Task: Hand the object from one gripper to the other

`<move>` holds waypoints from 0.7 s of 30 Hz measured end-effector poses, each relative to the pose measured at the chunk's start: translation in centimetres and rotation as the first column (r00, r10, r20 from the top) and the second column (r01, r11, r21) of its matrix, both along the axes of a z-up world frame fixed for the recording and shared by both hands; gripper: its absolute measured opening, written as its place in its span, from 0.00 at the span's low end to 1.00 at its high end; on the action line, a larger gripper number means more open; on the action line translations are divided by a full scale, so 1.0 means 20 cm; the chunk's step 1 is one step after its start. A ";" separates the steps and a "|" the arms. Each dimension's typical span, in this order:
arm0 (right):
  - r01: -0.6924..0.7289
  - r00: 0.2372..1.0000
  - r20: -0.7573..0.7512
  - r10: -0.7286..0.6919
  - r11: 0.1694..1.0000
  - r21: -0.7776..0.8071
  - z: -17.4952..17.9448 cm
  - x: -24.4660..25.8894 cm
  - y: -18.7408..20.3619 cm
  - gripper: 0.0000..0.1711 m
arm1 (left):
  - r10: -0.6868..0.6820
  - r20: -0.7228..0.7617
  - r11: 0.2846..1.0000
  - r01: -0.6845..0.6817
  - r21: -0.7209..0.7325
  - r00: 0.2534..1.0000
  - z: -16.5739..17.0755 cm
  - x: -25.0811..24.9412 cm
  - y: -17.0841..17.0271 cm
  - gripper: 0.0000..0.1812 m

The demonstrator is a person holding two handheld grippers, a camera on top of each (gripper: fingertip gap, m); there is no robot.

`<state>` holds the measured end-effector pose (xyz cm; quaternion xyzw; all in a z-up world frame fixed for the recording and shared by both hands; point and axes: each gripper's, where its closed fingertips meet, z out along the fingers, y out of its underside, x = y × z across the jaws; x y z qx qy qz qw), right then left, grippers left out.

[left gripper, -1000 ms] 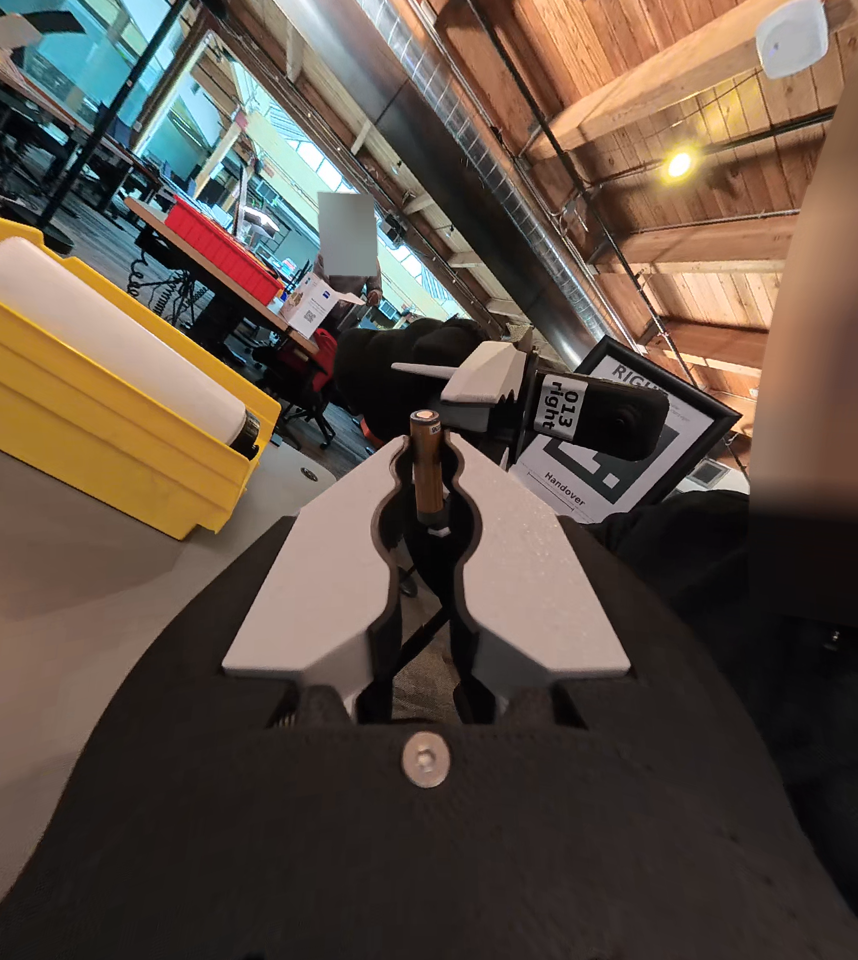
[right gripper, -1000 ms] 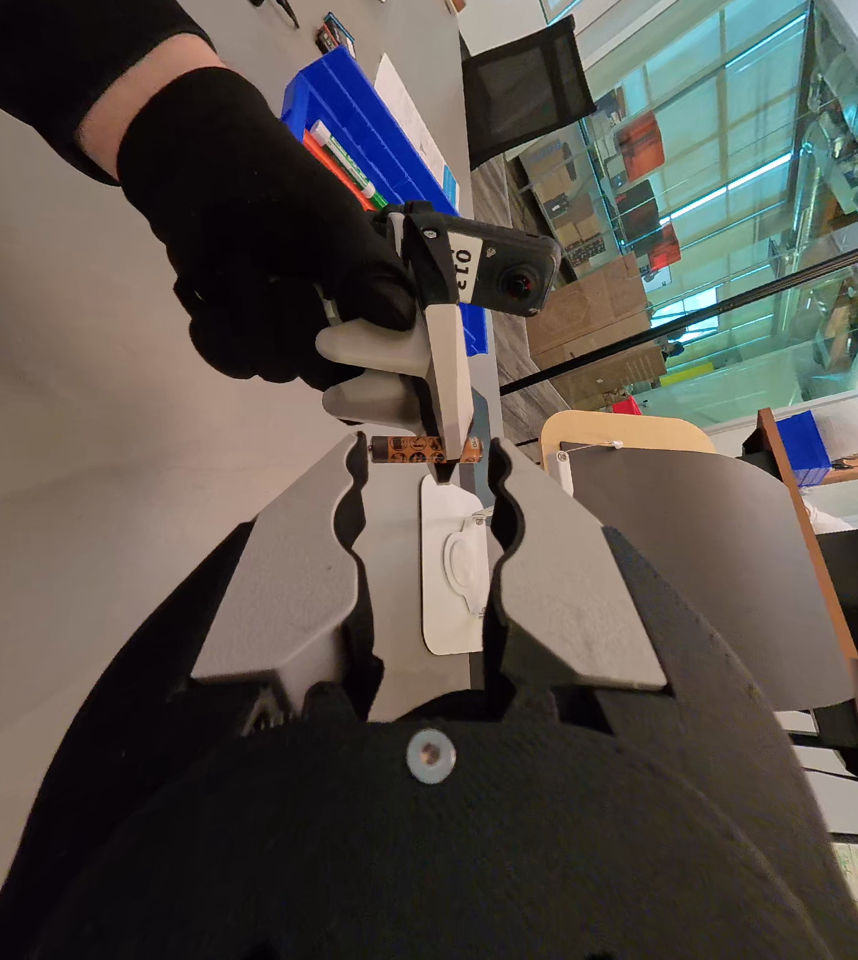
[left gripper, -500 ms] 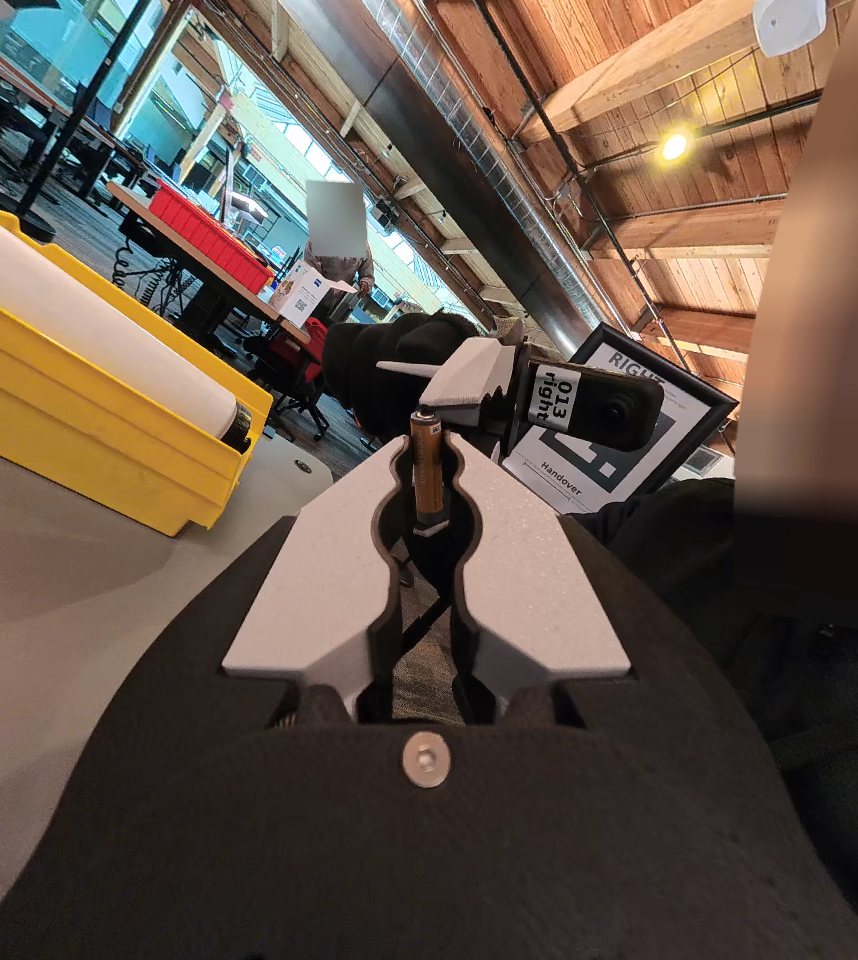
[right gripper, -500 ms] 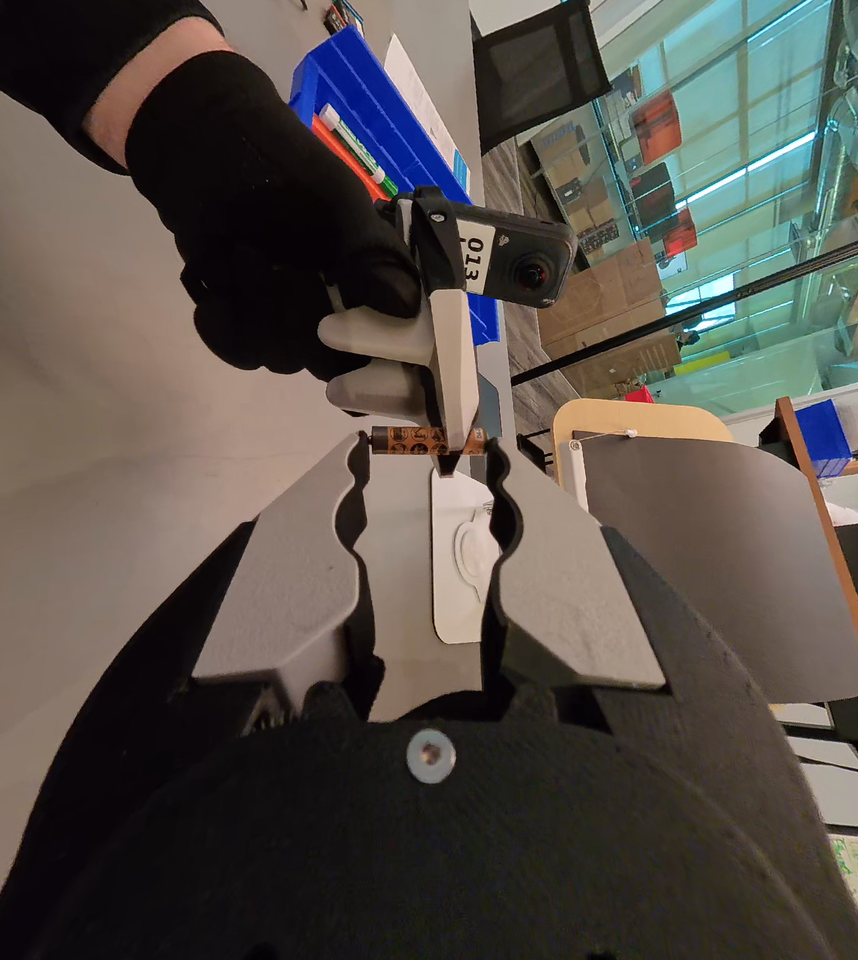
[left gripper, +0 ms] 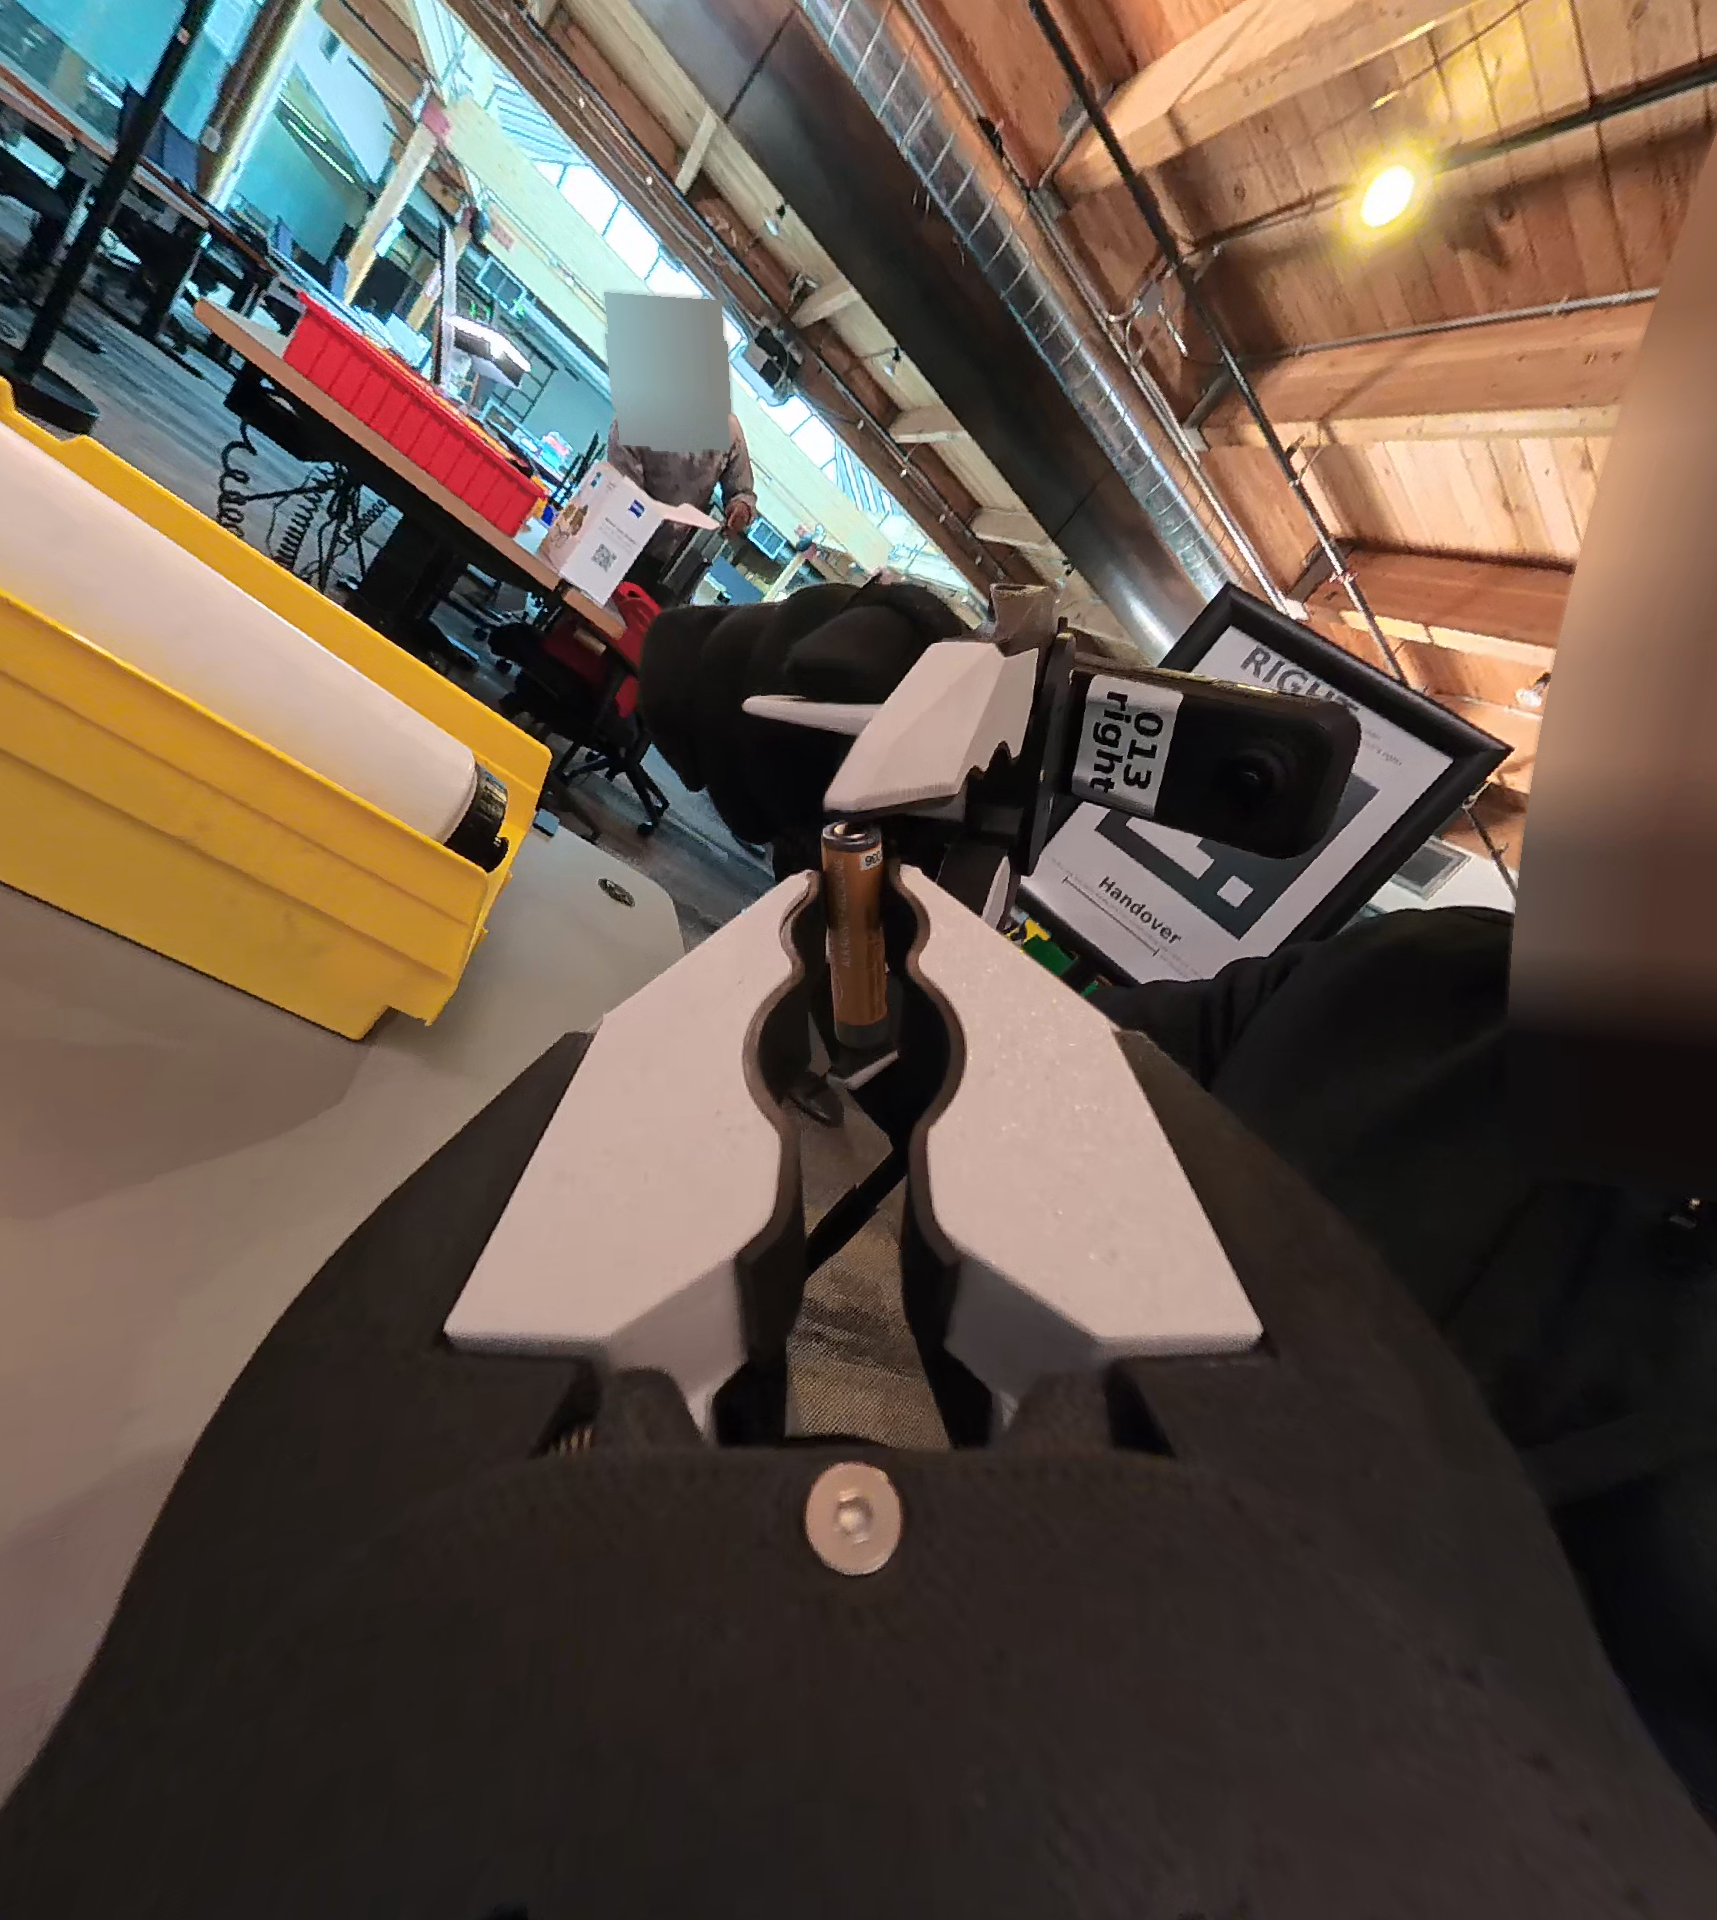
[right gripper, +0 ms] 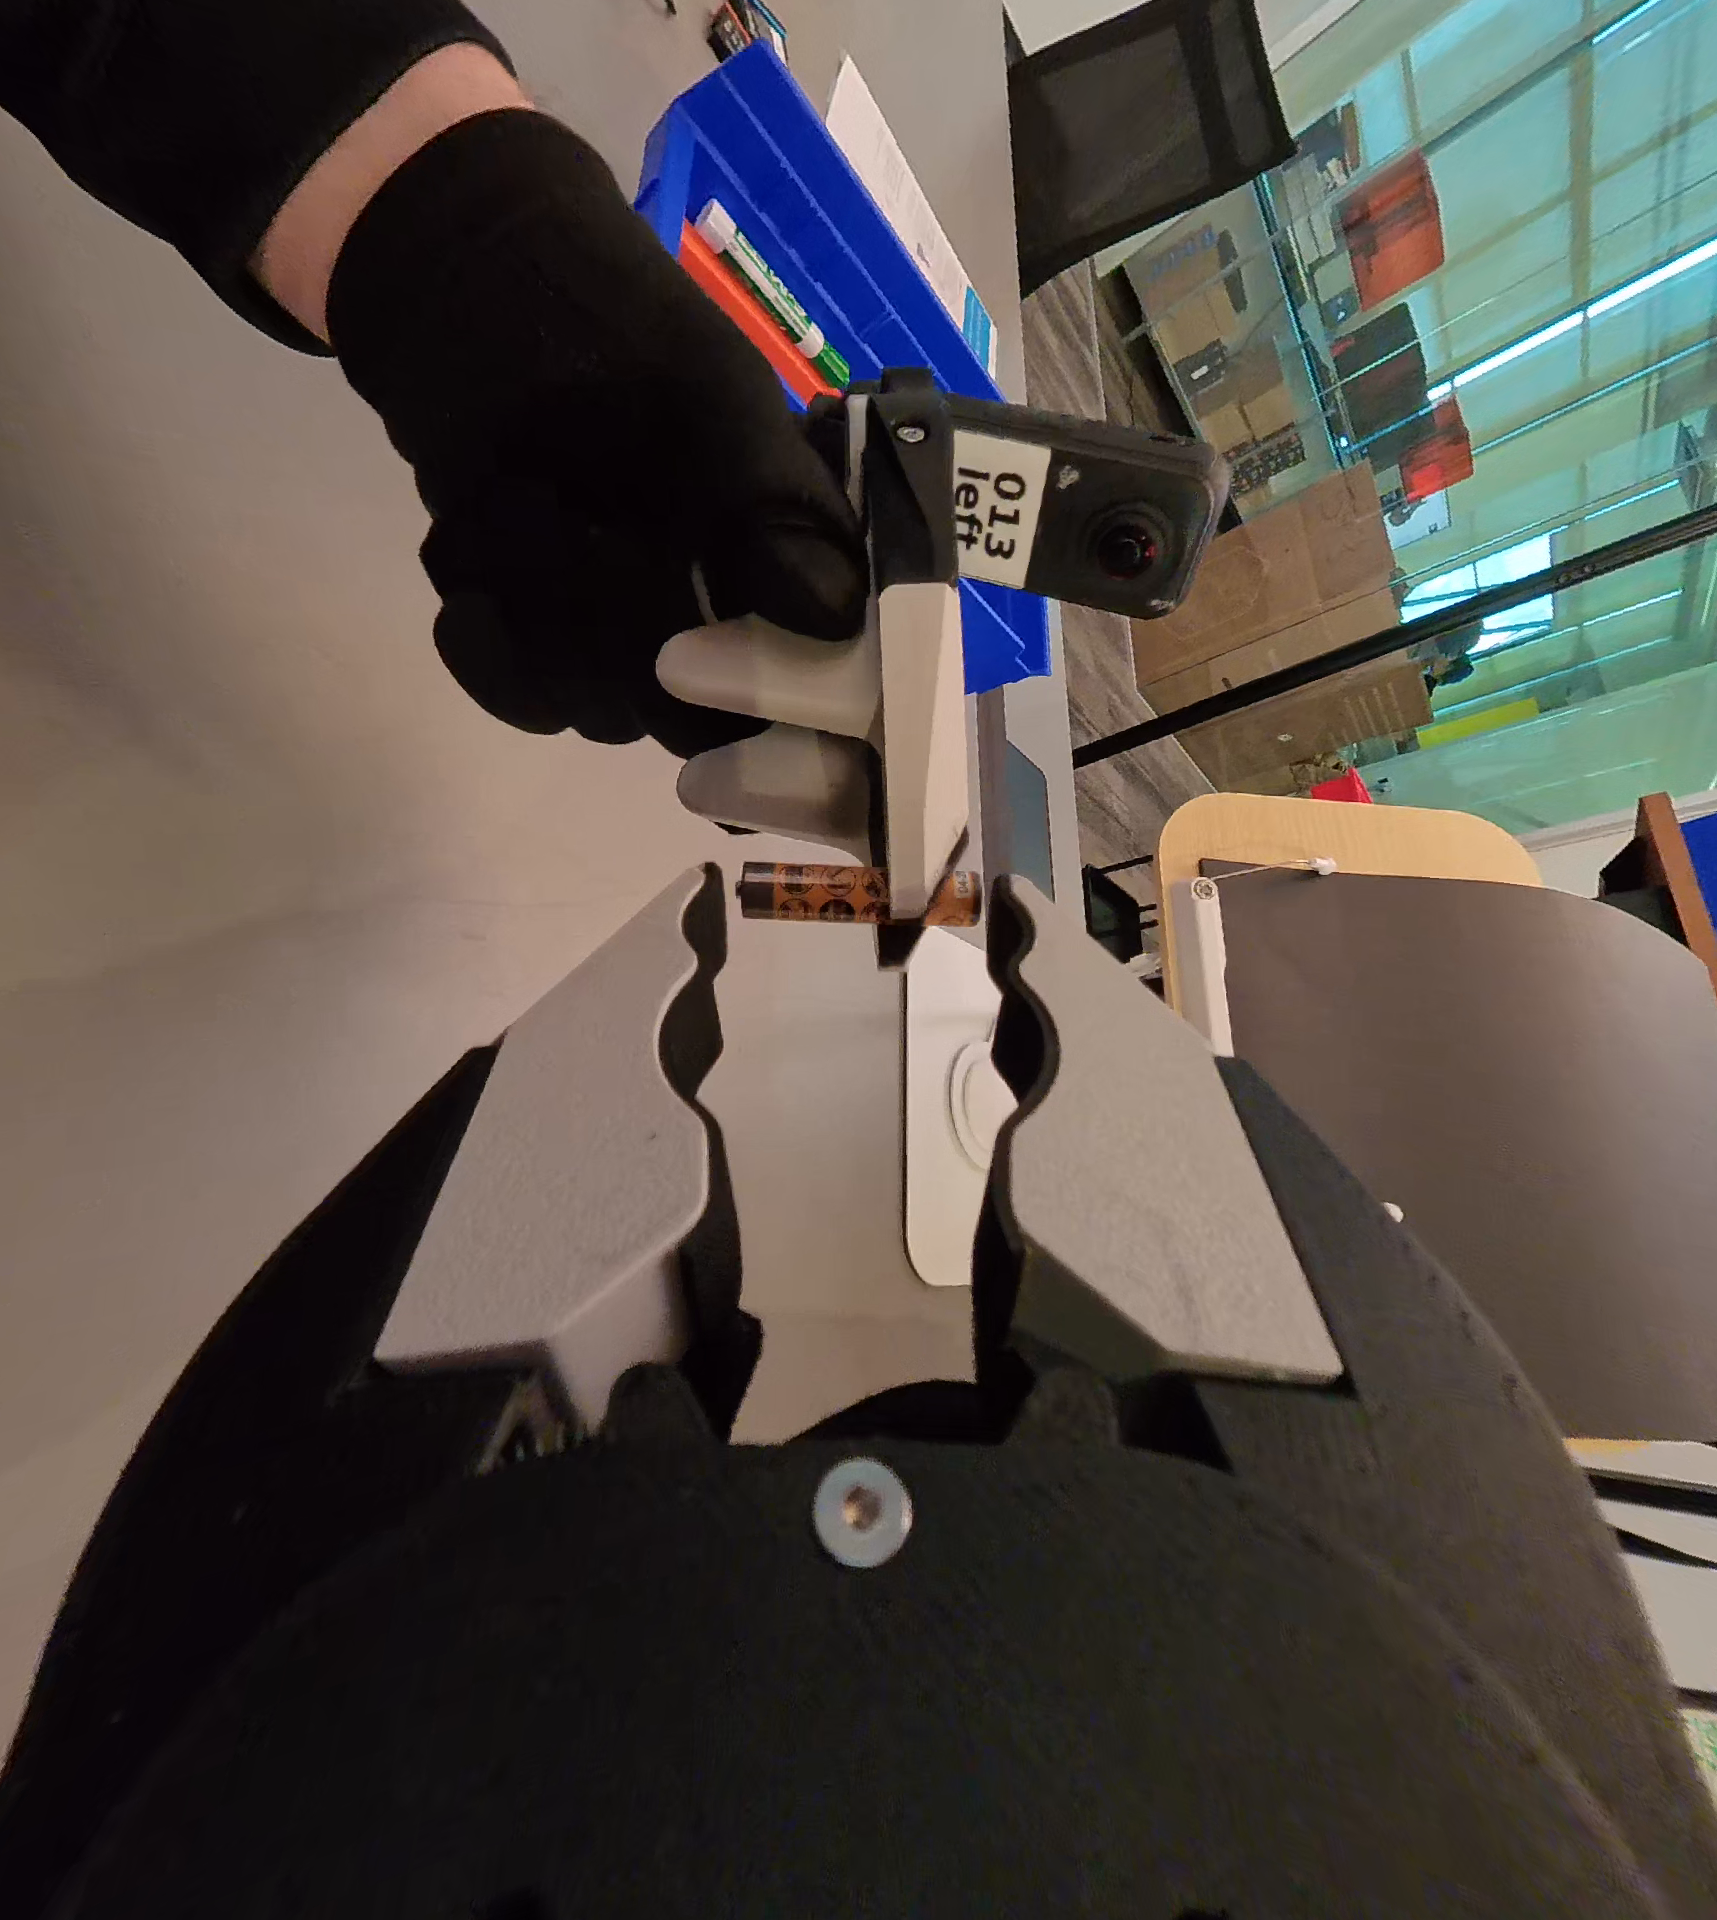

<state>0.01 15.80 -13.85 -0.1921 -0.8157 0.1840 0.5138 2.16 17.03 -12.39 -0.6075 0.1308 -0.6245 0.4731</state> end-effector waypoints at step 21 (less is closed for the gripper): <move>0.060 0.996 -0.046 -0.073 0.971 -0.229 0.06 0.01 0.06 0.25 | 0.234 -0.061 0.968 -0.226 0.112 0.970 0.01 -0.15 0.07 0.22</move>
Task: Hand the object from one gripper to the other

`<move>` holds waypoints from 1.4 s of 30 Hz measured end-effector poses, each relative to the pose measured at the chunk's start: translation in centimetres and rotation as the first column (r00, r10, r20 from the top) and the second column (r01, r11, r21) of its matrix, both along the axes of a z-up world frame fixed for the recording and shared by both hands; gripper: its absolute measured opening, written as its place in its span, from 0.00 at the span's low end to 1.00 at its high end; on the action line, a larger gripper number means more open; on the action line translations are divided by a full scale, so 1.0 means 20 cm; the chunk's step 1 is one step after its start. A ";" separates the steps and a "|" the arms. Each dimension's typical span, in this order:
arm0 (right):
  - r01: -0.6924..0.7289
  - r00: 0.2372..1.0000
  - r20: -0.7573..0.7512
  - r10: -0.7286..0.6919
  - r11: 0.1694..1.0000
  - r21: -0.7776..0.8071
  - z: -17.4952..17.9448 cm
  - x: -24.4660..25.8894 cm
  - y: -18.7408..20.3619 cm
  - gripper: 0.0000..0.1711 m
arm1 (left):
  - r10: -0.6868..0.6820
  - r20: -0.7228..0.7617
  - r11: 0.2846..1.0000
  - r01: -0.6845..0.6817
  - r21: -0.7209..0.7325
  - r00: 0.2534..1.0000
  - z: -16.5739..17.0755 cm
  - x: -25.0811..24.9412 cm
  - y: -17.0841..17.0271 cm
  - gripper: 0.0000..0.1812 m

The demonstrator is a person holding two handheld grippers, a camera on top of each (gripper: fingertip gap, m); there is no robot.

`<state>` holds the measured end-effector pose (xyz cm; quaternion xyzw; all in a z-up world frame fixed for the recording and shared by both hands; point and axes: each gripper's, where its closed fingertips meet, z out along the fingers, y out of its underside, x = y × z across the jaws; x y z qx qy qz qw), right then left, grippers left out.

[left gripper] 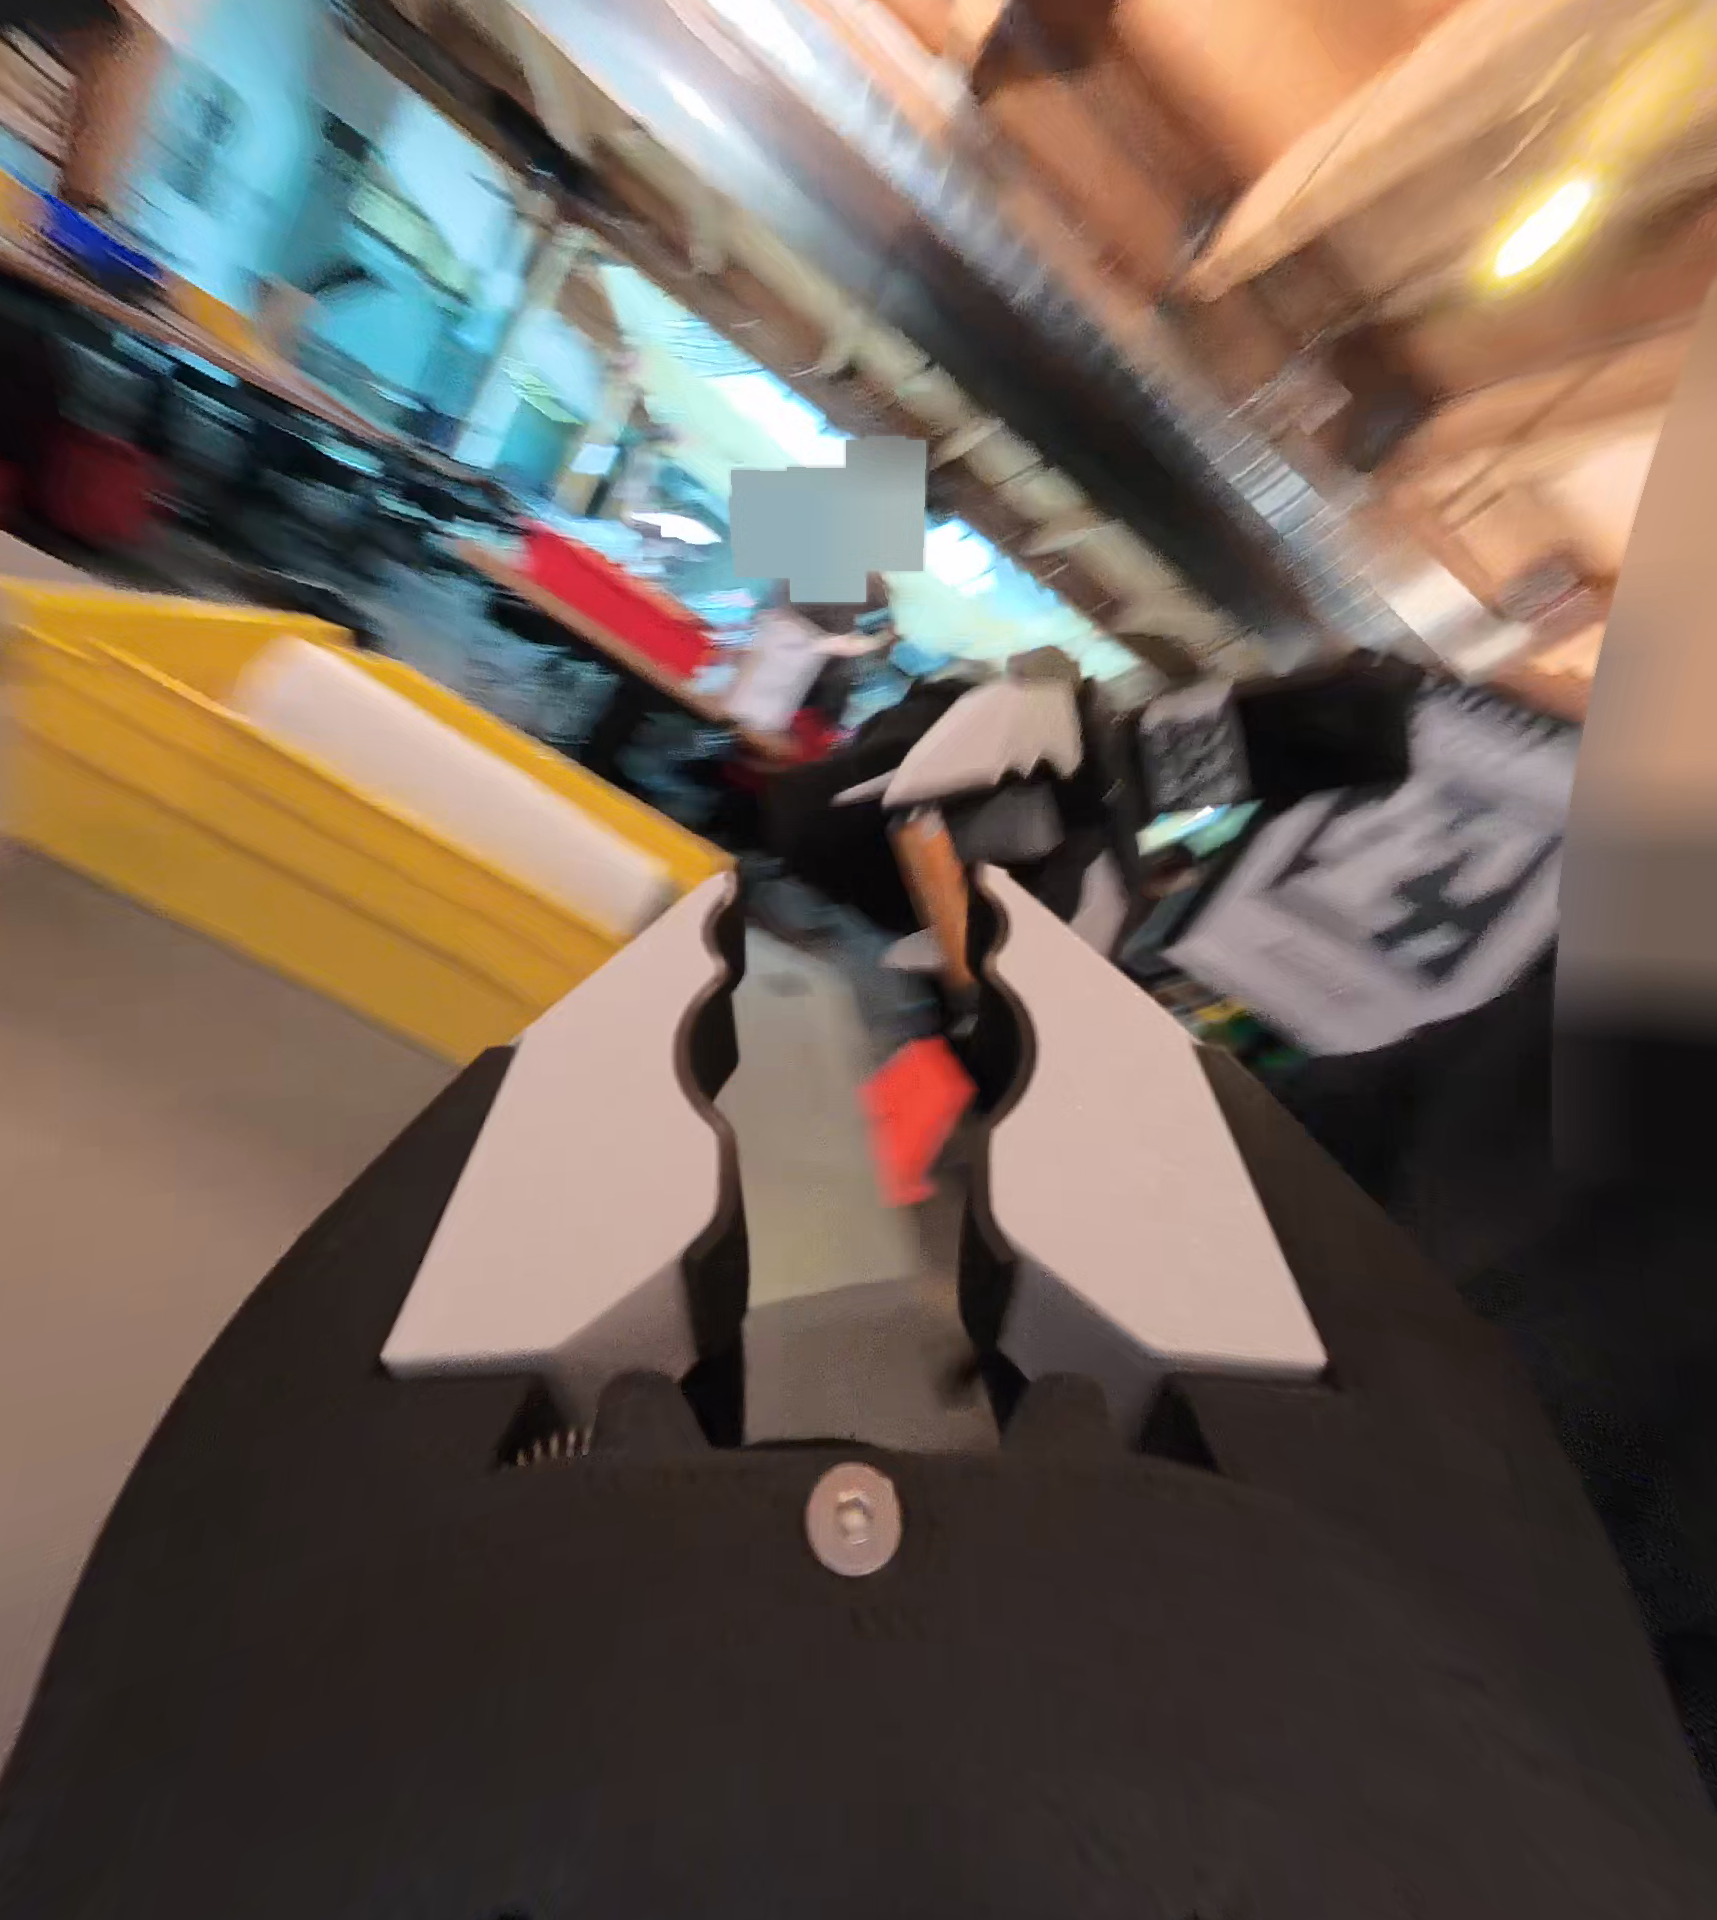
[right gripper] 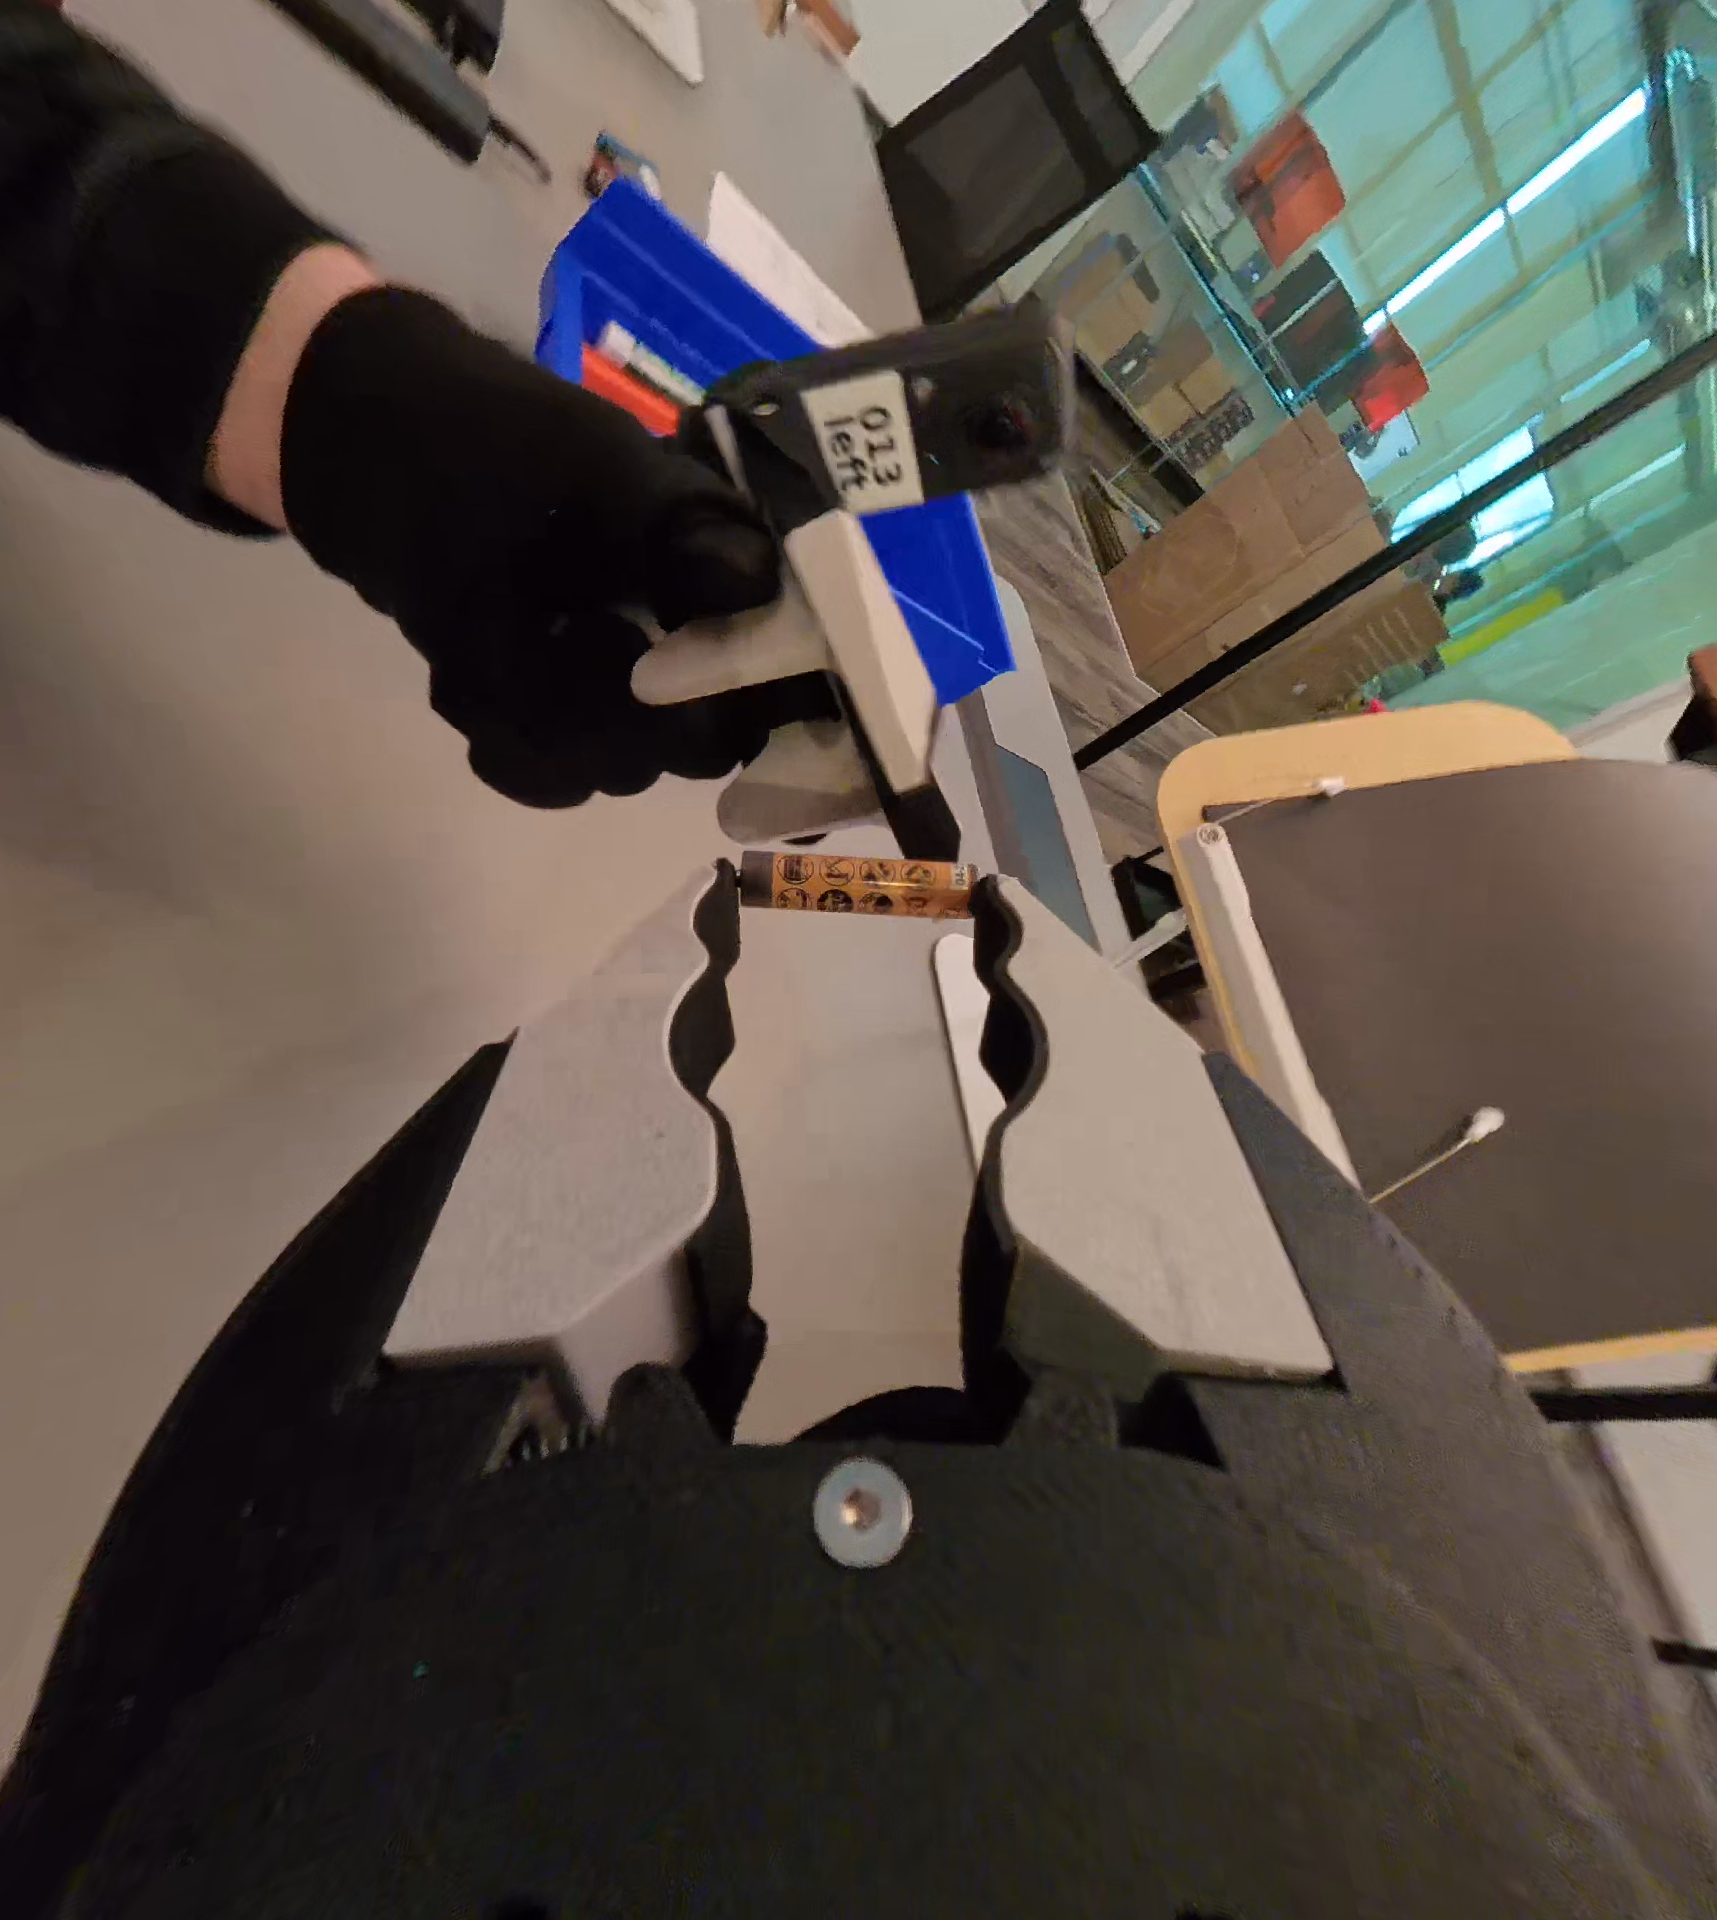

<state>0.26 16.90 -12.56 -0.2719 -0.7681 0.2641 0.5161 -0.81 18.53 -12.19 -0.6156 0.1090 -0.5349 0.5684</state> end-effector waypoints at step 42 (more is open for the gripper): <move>-0.343 0.924 -0.355 -0.139 0.106 -0.933 0.16 -0.05 0.10 0.39 | 0.767 -0.604 0.640 -0.190 0.745 0.215 0.09 0.03 0.07 0.04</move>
